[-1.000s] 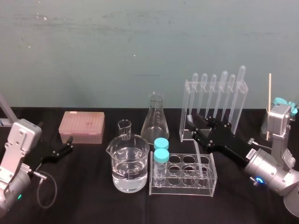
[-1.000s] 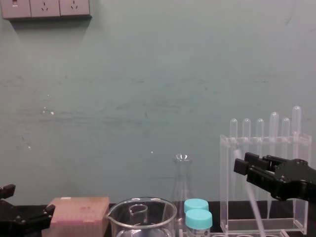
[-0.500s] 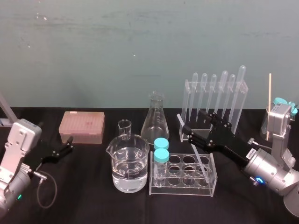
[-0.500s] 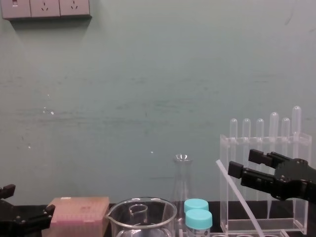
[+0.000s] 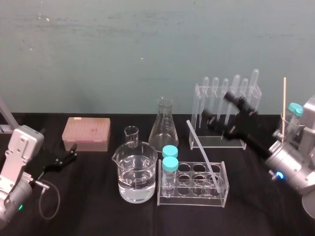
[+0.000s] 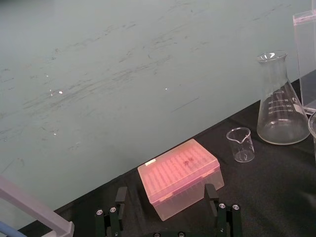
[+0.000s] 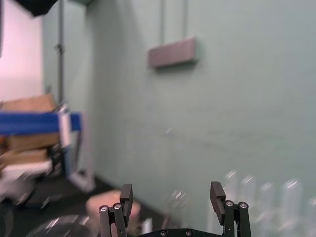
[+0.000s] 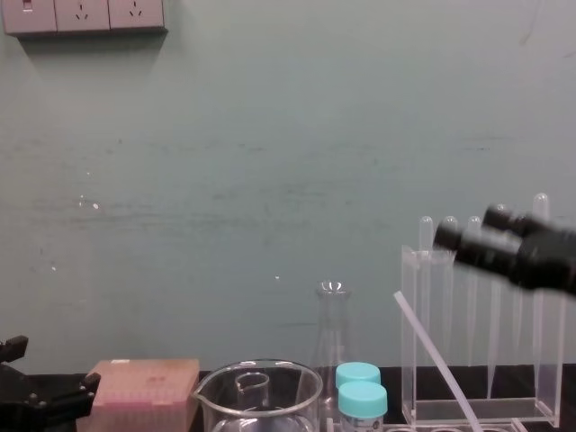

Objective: Pick up the stirring rod with one hand, then place it down.

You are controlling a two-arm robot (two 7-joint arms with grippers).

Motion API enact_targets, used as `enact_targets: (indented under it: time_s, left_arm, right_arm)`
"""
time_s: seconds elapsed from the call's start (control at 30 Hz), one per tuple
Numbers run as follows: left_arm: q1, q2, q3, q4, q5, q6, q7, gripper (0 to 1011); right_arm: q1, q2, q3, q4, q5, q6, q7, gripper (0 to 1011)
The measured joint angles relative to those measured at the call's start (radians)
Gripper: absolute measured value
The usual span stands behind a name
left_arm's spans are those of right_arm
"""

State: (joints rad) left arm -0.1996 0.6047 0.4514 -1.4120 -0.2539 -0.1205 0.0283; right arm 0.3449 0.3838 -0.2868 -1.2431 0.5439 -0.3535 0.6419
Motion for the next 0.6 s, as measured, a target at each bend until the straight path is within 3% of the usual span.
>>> enact_targets:
  time_s: [0.17, 0.3, 0.4, 0.43, 0.6]
  left_arm:
    - [0.0, 0.0, 0.0, 0.0, 0.0, 0.0, 0.0, 1000]
    - [0.0, 0.0, 0.0, 0.0, 0.0, 0.0, 0.0, 1000]
    - [0.0, 0.0, 0.0, 0.0, 0.0, 0.0, 0.0, 1000]
    - [0.0, 0.0, 0.0, 0.0, 0.0, 0.0, 0.0, 1000]
    - [0.0, 0.0, 0.0, 0.0, 0.0, 0.0, 0.0, 1000]
  right_arm:
    - [-0.032, -0.005, 0.054, -0.064, -0.012, 0.017, -0.105, 1003]
    - [-0.074, 0.005, 0.093, -0.116, -0.034, 0.069, -0.186, 1003]
    - [-0.124, 0.027, 0.115, -0.157, -0.059, 0.136, -0.241, 1003]
    - [-0.124, 0.027, 0.115, -0.157, -0.059, 0.136, -0.241, 1003]
    - [-0.169, 0.061, 0.114, -0.188, -0.111, 0.299, -0.31, 1003]
